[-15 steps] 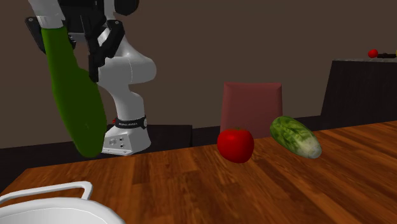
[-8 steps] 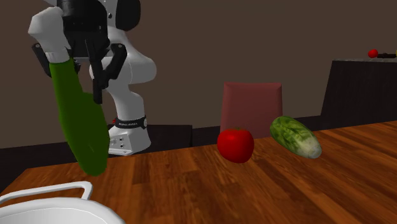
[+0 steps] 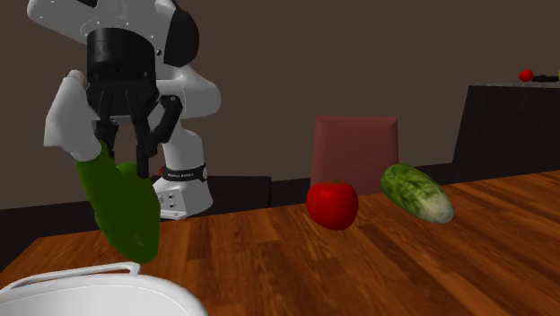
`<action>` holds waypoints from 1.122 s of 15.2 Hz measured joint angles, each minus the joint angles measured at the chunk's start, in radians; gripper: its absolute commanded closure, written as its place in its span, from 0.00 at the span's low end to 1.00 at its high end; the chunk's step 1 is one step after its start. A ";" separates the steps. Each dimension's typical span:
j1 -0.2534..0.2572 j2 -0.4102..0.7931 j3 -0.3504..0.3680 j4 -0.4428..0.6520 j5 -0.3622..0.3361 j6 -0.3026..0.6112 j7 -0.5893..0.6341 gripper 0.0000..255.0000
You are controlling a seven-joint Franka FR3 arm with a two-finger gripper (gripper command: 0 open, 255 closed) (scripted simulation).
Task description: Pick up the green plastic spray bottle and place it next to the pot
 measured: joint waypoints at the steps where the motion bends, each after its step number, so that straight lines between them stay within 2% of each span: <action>1: -0.002 0.012 -0.003 -0.006 -0.005 0.018 0.005 1.00; 10: -0.035 0.129 -0.027 -0.067 -0.062 0.191 0.041 1.00; 17: -0.066 0.265 -0.028 -0.085 -0.107 0.347 0.085 1.00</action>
